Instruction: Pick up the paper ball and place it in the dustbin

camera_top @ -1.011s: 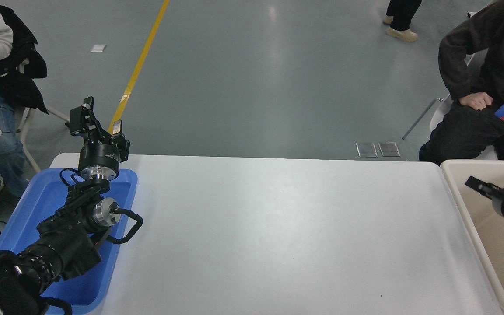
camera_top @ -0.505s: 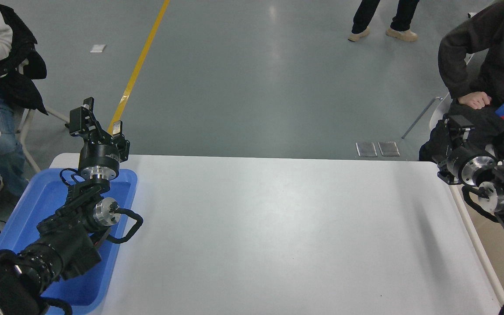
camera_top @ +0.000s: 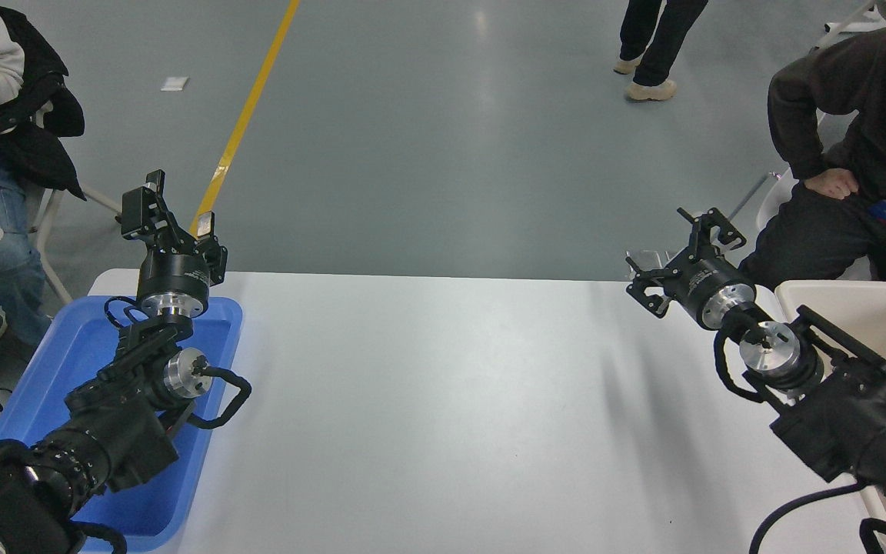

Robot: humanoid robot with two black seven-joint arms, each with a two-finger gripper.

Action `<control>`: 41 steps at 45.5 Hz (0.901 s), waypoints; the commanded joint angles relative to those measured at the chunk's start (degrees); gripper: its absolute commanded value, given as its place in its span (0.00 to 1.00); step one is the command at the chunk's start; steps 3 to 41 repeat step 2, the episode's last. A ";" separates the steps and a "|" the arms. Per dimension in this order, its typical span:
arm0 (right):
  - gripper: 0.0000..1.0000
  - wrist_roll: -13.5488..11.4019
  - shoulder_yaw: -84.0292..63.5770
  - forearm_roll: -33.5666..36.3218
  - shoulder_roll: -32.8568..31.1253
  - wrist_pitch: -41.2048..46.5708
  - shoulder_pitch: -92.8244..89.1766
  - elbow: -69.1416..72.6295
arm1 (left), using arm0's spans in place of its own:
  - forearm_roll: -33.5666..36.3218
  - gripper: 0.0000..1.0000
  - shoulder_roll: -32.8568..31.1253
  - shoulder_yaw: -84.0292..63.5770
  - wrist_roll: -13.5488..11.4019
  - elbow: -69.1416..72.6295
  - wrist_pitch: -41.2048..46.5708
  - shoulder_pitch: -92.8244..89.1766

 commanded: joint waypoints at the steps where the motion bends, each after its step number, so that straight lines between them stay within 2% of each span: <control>1: 1.00 0.03 0.52 2.34 1.20 8.57 -3.01 -0.41 | 0.00 0.99 0.00 0.00 0.01 0.00 0.00 -0.01; 41: 1.00 0.03 0.69 2.34 1.20 8.84 -3.19 -0.41 | 0.00 1.00 0.00 0.00 0.01 0.00 0.00 -0.01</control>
